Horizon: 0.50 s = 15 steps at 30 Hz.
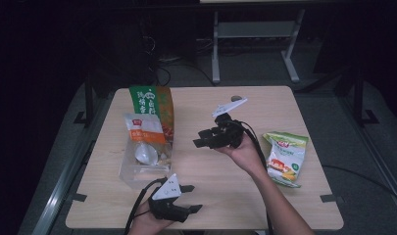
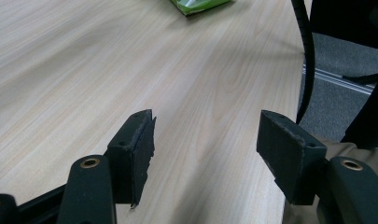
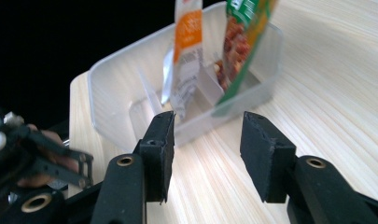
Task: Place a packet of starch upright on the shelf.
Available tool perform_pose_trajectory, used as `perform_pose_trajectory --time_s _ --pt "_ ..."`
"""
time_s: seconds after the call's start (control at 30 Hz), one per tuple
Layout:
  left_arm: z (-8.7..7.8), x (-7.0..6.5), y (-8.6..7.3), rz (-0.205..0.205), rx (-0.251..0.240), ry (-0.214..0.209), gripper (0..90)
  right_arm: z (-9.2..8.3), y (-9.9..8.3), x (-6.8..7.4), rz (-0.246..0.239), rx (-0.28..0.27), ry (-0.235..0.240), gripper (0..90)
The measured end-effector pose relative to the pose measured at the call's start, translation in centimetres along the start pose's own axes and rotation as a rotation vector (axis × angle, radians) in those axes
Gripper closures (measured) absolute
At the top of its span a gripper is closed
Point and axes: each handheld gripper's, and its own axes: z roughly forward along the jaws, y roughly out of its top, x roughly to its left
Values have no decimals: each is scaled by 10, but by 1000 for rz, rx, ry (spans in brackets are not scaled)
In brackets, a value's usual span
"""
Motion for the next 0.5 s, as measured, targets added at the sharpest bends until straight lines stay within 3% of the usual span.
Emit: perform_pose_trajectory --time_s 0.5 --pt "-1 2 0 -7 -13 1 360 -52 -36 -15 55 -8 -75 506"
